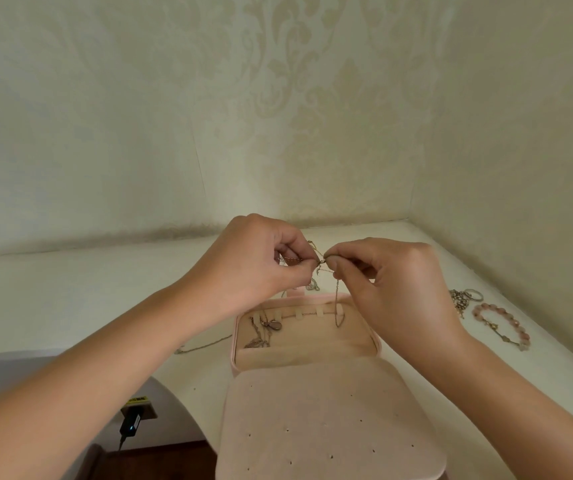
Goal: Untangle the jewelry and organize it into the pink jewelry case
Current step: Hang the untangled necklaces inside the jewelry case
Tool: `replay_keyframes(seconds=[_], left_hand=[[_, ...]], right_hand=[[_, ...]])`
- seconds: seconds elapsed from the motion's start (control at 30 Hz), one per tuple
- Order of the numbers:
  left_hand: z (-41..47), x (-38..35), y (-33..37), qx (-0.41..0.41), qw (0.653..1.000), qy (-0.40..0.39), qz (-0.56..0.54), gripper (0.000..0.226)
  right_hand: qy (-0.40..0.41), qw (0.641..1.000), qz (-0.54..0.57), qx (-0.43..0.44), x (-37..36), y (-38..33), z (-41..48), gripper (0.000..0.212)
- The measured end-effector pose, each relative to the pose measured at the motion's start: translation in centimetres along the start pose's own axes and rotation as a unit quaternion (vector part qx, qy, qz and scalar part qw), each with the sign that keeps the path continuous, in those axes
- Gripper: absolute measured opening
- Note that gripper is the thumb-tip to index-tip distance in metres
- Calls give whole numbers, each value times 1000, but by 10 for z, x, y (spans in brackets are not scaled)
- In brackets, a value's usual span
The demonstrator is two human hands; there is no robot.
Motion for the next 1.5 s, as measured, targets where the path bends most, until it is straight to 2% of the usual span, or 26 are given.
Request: replay_keyframes(seconds=[0.1, 0.17, 0.23, 0.33, 0.4, 0.5, 0.6, 0.7, 0.8, 0.9, 1.0, 1.1, 1.2, 1.3, 1.4, 1.5], left_hand=[[-2, 0, 2, -14, 1000, 13, 12, 16], [-1, 0, 1, -13, 1000, 12, -17, 14], [-1, -1, 0, -11, 998, 3, -65, 11], [-3, -1, -1, -1, 994, -12, -105, 8], [-6, -3, -5, 15, 991, -24, -132, 5], [-15, -2, -22, 42, 989, -19, -143, 6], [-32, 2, -49, 75, 993, 20, -87, 14], [-56, -2, -64, 88, 995, 30, 32, 8], [-71, -19, -63, 64, 989, -2, 137, 25], [-73, -27, -60, 66, 985, -21, 155, 28], [-68, -35, -63, 72, 986, -51, 144, 25], [-65, -41, -65, 52, 987, -50, 143, 25], [-70, -37, -57, -36, 992, 24, 115, 29], [-76, -28, -47, -128, 978, 111, 124, 31], [-77, -26, -44, -148, 970, 137, 136, 32], [-77, -27, -43, -154, 967, 142, 145, 31]], right_hand=[[21, 999, -41, 19, 3, -4, 0, 12], [20, 999, -35, 11, 4, -5, 0, 11], [-29, 996, 58, -63, -2, 6, 3, 11], [-144, 940, 248, -182, -21, 20, 1, 11], [-189, 917, 282, -209, -26, 24, -1, 11], [-232, 902, 294, -213, -31, 26, -2, 14], [-271, 872, 350, -211, -36, 18, 1, 19], [-265, 826, 434, -242, -38, 10, 12, 22], [-255, 840, 407, -253, -37, 8, 35, 23], [-260, 852, 372, -260, -39, 0, 60, 25], [-276, 900, 223, -254, -49, 9, 80, 27], [-301, 908, 123, -265, -60, 29, 85, 26], [-296, 899, 142, -288, -60, 42, 87, 26], [-268, 898, 217, -273, -52, 37, 100, 21], [-239, 885, 316, -244, -39, 21, 121, 16], [-248, 871, 363, -219, -24, -2, 140, 15]])
Point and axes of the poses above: each hand's wrist, its own z-axis towards the middle knuckle, its own x-axis out of the back of the hand, y = z × x, the point moved 8 cm from there along z, towards the middle knuckle, and after that the axes turned 9 degrees about -z, right-handed, at the moved point
